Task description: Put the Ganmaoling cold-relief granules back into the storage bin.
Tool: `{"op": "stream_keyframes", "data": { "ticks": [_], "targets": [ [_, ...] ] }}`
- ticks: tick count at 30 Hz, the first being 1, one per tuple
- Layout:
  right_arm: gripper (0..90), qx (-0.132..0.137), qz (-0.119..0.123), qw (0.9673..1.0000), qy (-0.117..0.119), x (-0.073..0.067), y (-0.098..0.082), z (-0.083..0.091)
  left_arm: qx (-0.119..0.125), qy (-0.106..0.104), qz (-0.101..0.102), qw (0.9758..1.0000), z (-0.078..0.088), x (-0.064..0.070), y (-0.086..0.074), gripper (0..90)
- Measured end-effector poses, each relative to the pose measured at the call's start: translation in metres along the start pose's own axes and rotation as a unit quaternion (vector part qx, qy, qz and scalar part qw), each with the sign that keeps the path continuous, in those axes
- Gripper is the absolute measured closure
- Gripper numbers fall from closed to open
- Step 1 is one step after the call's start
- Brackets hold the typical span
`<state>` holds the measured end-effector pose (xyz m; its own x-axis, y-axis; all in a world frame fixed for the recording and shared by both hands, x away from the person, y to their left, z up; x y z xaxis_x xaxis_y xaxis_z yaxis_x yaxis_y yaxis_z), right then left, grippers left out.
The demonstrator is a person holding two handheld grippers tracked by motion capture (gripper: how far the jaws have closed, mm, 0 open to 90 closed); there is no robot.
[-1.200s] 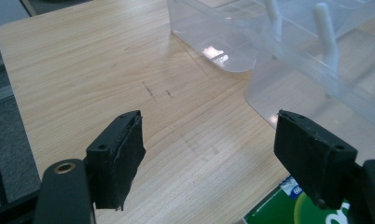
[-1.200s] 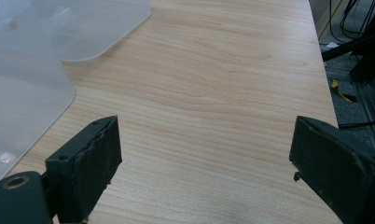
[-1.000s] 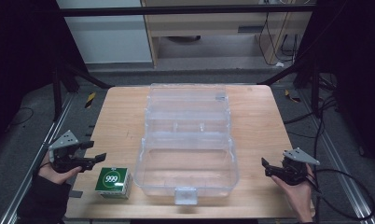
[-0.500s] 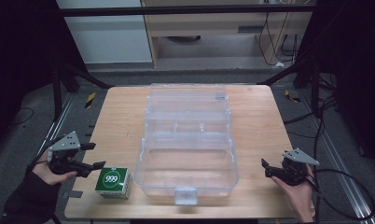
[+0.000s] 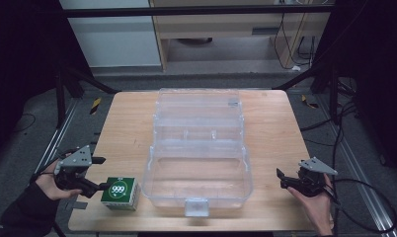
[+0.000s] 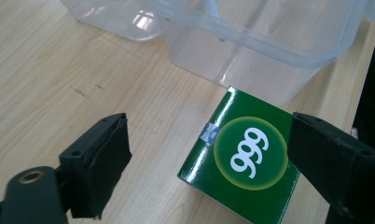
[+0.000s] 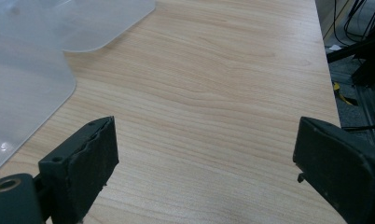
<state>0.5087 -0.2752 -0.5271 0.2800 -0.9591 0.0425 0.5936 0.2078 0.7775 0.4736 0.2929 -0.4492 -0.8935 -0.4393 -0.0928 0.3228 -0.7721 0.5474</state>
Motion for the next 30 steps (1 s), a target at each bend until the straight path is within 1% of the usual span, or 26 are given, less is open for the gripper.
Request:
{"op": "stream_keyframes", "data": {
  "ticks": [1, 3, 4, 5, 8, 10, 14, 20, 23, 26, 30],
  "targets": [
    [7.0, -0.002, 0.000, 1.0000, 0.001, 0.000, 0.000, 0.000, -0.008, -0.004, -0.012, 0.9999, -0.001, 0.003, 0.000, 10.1],
    [7.0, -0.002, 0.000, 1.0000, 0.001, -0.001, 0.000, 0.000, -0.011, -0.005, -0.015, 0.9998, -0.002, 0.004, 0.000, 8.9],
    [6.9, -0.003, 0.001, 1.0000, 0.001, -0.001, -0.001, -0.001, -0.015, -0.009, -0.021, 0.9996, -0.003, 0.006, -0.001, 8.9],
    [6.8, -0.004, 0.003, 1.0000, 0.001, -0.001, -0.001, -0.001, -0.017, -0.012, -0.023, 0.9995, -0.003, 0.007, -0.001, 8.7],
    [6.7, -0.005, 0.005, 1.0000, 0.001, -0.001, -0.001, -0.002, -0.030, -0.019, -0.033, 0.9988, -0.007, 0.011, -0.002, 7.4],
    [6.4, -0.007, 0.004, 1.0000, 0.003, -0.002, -0.002, -0.002, -0.043, -0.023, -0.041, 0.9980, -0.011, 0.013, -0.004, 6.8],
    [6.2, -0.008, 0.007, 0.9999, 0.002, -0.002, -0.002, -0.003, -0.052, -0.026, -0.048, 0.9972, -0.015, 0.015, -0.007, 6.7],
    [5.7, -0.013, 0.010, 0.9999, 0.004, -0.003, -0.004, -0.003, -0.061, -0.032, -0.053, 0.9962, -0.018, 0.016, -0.008, 7.7],
    [5.5, -0.014, 0.011, 0.9998, 0.003, -0.003, -0.004, -0.004, -0.064, -0.037, -0.059, 0.9956, -0.021, 0.018, -0.008, 7.7],
    [5.5, -0.014, 0.013, 0.9998, 0.003, -0.003, -0.004, -0.004, -0.070, -0.042, -0.067, 0.9944, -0.024, 0.021, -0.007, 7.5],
    [5.4, -0.016, 0.013, 0.9998, 0.003, -0.003, -0.004, -0.004, -0.075, -0.054, -0.071, 0.9932, -0.028, 0.024, -0.006, 5.9]
  ]
}}
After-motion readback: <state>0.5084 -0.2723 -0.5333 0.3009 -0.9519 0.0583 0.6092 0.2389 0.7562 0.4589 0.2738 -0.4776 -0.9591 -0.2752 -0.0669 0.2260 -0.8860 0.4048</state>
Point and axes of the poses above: each handheld gripper's, and its own axes: z roughly backward along the jaws, y roughly out of its top, x roughly to its right, the point moved 10 cm from there along -z, roughly forward along the jaws, and after that the axes turned 7 degrees about -x, right-handed, at the moved point
